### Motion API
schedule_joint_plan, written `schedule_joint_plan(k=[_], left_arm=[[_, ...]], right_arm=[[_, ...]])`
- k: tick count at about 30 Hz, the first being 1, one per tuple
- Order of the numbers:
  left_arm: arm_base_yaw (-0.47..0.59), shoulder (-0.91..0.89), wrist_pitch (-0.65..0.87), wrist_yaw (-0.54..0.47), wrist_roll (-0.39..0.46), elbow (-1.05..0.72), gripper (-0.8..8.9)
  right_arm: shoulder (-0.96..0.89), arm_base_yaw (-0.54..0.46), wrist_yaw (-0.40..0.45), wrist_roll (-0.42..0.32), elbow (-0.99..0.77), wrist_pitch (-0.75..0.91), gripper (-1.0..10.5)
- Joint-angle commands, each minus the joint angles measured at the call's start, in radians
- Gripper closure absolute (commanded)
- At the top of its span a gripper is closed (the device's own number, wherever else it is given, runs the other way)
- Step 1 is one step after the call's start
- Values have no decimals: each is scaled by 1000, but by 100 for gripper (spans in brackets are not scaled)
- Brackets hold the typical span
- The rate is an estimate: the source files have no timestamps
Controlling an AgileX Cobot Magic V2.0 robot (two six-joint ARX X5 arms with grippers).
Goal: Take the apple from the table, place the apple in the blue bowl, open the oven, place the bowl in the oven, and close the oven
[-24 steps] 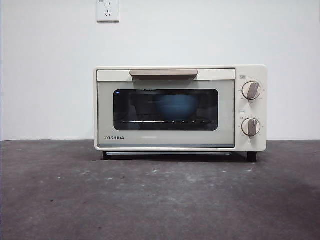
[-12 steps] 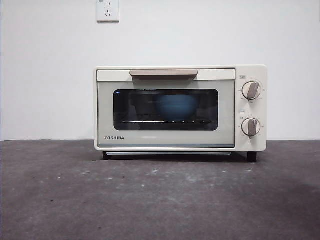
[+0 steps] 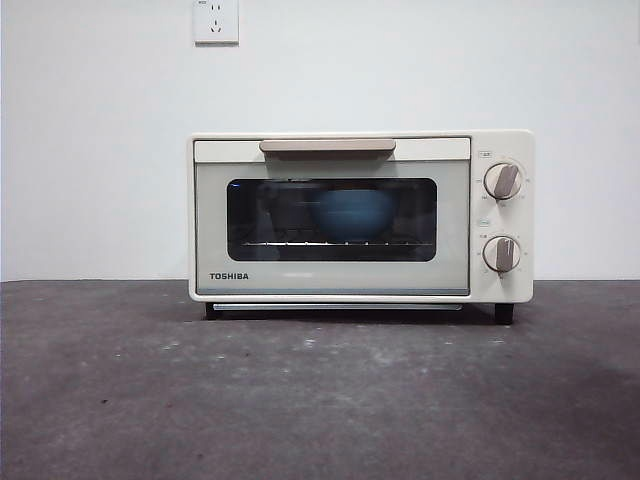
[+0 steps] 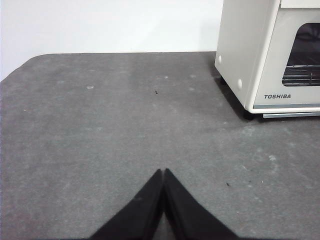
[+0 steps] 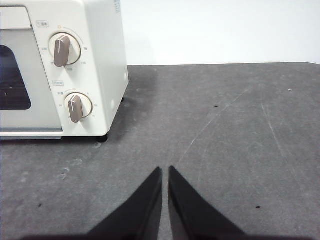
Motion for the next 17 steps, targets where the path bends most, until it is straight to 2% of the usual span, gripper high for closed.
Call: schedule_joint_plan(k=[1, 17], left_arm=[[3, -2, -29, 2, -2, -10, 806], [3, -2, -29, 2, -3, -10, 806]], right_arm=[[-2, 1, 2, 13, -5, 10, 941], [-2, 1, 2, 13, -5, 10, 941]])
